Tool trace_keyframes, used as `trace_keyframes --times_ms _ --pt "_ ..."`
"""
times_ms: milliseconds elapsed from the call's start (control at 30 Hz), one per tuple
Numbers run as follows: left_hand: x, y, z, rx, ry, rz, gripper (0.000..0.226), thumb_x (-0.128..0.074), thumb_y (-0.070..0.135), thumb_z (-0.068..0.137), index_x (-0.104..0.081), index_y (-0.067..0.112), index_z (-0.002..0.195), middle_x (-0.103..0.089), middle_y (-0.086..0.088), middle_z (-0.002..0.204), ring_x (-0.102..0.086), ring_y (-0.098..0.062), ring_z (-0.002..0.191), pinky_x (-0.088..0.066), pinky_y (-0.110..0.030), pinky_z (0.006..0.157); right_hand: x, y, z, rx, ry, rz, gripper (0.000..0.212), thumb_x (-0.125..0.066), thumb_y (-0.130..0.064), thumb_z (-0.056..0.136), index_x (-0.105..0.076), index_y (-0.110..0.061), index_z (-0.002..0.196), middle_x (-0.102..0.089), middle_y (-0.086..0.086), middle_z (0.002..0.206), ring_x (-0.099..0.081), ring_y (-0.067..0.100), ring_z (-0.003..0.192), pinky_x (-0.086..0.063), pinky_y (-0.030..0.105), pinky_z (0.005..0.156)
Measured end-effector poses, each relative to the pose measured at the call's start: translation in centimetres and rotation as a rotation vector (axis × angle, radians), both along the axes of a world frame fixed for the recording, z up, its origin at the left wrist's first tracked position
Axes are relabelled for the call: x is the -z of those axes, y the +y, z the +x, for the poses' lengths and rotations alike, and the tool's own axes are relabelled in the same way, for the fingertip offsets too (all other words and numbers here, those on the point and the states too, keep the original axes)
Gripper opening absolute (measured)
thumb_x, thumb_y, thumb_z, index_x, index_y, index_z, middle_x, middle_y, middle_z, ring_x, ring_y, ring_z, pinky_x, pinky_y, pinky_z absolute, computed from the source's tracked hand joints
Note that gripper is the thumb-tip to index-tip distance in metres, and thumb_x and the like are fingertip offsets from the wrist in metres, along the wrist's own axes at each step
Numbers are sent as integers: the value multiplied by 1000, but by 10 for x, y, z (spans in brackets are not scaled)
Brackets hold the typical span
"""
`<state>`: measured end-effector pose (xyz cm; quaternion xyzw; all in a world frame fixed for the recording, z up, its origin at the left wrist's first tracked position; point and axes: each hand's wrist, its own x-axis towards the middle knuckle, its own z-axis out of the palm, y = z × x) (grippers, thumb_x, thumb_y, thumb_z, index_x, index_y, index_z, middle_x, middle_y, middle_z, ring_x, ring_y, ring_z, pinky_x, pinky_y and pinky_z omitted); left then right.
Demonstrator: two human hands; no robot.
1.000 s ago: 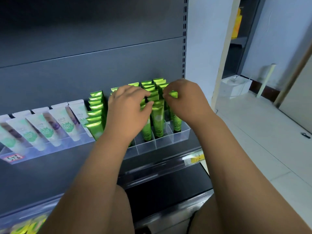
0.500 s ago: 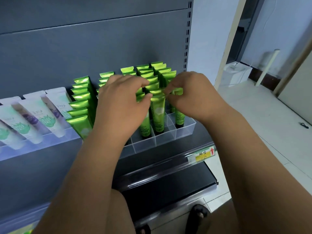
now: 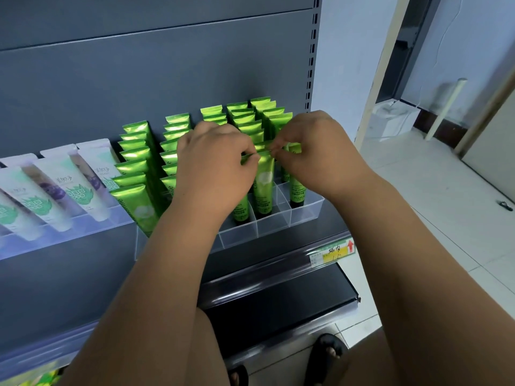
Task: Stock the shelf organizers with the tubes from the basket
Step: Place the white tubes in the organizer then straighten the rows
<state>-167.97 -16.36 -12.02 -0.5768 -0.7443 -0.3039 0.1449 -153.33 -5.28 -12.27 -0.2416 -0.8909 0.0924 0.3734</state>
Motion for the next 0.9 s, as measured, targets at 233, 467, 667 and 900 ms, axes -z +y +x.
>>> trace_keyframes --times_ms 233,467,667,900 --pt "2 5 6 6 15 -3 12 -68 36 92 -76 28 87 -67 14 105 -51 -23 113 -42 -48 97 0 7 3 34 -19 7 17 -63 -25 85 -80 -25 85 -74 -5 88 -64 25 90 -49 39 91" --pt "3 9 12 -9 77 -7 13 -67 36 94 -77 28 90 -66 14 107 -49 -24 116 -40 -48 97 1 12 8 61 -34 -8 17 -63 -28 85 -80 -27 86 -73 -3 89 -64 25 93 -49 40 90" --pt "6 7 14 -1 40 -3 13 -68 40 92 -74 30 98 -66 14 112 -48 -23 119 -40 -49 100 -5 10 9 108 -34 -21 22 -59 -20 83 -80 -27 86 -73 -4 91 -63 28 93 -51 37 86" --pt "8 6 10 28 14 26 7 -73 30 89 -76 28 96 -69 13 109 -51 -26 114 -44 -51 96 -4 8 7 126 -31 -30 20 -61 -20 81 -77 -31 83 -70 -5 91 -61 27 95 -50 35 83"
